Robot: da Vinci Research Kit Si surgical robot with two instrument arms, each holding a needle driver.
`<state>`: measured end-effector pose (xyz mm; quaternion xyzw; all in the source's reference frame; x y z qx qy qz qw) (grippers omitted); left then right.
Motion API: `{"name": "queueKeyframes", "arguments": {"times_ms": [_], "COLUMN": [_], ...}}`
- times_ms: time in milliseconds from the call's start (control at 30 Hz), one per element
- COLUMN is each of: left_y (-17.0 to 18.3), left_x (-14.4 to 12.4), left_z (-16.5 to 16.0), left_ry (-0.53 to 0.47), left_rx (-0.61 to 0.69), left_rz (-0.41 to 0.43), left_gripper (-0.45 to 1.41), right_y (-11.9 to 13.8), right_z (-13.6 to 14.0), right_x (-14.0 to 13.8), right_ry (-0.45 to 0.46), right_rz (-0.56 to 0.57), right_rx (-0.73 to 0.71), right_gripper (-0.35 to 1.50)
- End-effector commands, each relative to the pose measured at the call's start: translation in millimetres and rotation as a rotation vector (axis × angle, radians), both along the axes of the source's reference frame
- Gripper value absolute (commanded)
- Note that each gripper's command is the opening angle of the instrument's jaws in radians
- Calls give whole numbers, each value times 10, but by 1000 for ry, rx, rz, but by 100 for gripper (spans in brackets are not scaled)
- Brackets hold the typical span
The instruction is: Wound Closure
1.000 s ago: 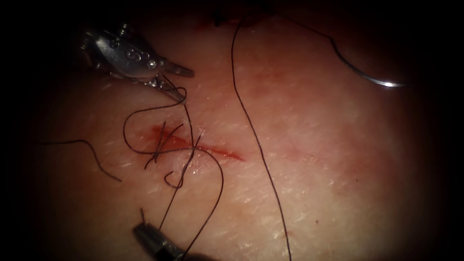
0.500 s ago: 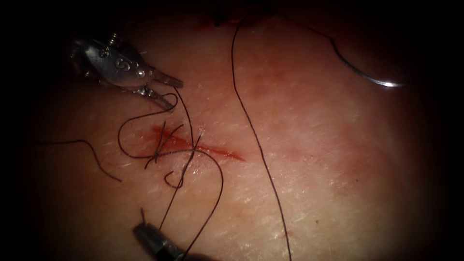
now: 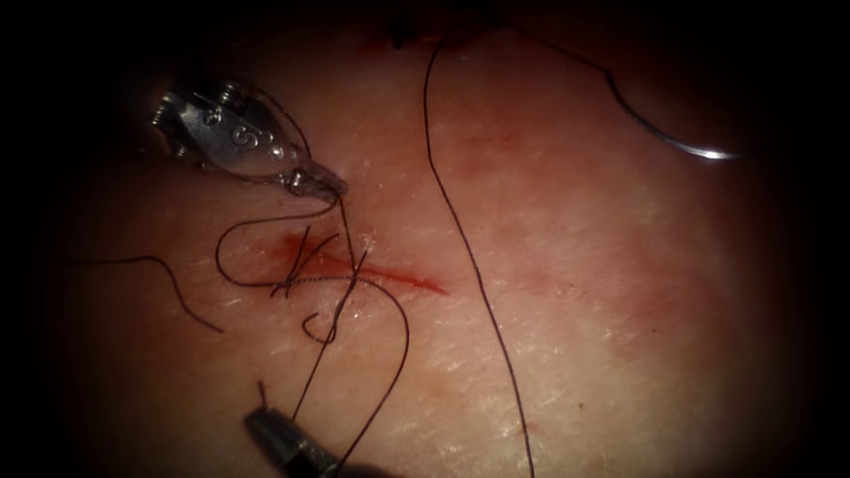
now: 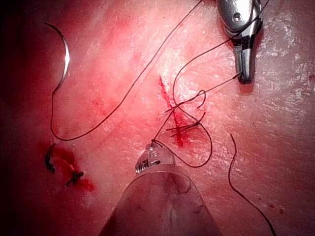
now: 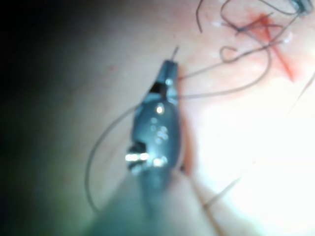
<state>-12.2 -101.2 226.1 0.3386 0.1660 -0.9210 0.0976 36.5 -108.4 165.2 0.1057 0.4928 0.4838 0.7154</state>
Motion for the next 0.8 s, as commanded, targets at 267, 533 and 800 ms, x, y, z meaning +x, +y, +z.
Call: {"name": "queueKeyframes", "arguments": {"times_ms": [267, 533, 800], "left_y": [21, 56, 94], "left_x": [-7, -27, -50], "left_z": [-27, -28, -9], "left_ry": [9, 3, -11], "left_rx": [-26, -41, -54], "left_rz": [-61, -135, -199], "left_gripper": [-45, -45, -45], "right_y": [-15, -11, -13], "right_z": [-3, -4, -8], "right_x": [8, 7, 7], "right_ry": [4, 6, 15], "right_rz": [-1, 1, -8], "right_rx": [8, 9, 11], "right_gripper": [-35, -35, -35]}}
